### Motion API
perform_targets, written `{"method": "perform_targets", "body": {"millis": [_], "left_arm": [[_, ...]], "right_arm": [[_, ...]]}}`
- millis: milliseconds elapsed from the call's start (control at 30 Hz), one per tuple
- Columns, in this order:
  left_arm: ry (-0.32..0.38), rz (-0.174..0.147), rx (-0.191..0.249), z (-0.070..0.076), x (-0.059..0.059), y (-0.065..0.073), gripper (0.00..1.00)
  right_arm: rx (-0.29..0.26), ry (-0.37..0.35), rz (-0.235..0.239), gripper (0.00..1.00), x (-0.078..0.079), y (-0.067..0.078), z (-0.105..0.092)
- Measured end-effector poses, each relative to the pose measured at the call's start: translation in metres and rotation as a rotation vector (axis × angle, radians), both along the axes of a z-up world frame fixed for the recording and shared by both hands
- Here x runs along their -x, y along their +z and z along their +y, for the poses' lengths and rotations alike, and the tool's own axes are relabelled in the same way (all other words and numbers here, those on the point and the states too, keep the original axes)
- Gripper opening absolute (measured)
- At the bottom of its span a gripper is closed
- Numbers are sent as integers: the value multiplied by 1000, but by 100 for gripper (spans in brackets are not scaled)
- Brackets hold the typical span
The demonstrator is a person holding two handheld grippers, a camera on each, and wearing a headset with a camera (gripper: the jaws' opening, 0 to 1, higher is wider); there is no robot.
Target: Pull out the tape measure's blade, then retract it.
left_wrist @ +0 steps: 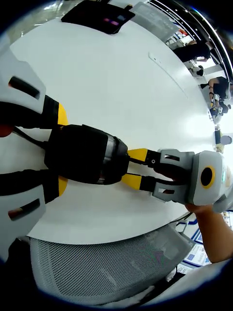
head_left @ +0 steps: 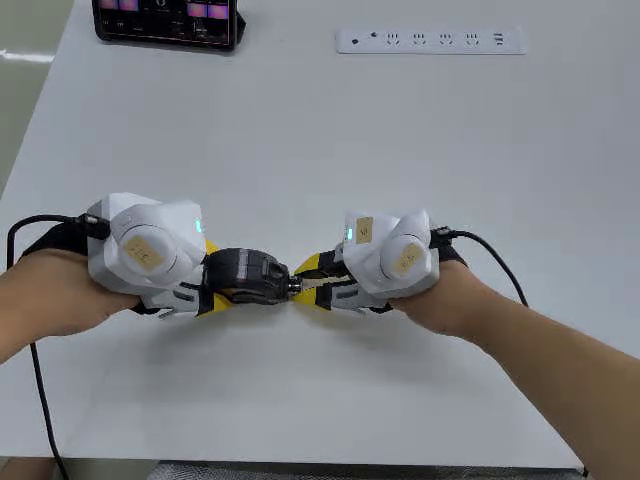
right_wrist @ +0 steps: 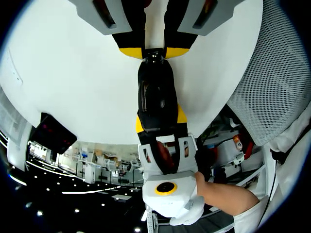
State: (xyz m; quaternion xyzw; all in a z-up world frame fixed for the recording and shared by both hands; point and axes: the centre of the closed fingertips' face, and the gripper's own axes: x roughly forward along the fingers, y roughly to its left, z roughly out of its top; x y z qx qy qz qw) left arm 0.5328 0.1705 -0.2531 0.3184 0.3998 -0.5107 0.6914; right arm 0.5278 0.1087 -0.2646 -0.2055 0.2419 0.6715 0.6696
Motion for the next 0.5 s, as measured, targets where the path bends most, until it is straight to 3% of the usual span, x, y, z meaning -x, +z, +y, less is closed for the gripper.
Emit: {"method": "perform_targets", "body": {"millis": [500], "left_arm": [[7,0,1,0,0,0,27]], "right_arm": [[5,-3,6,10,-1,2,-8]]}}
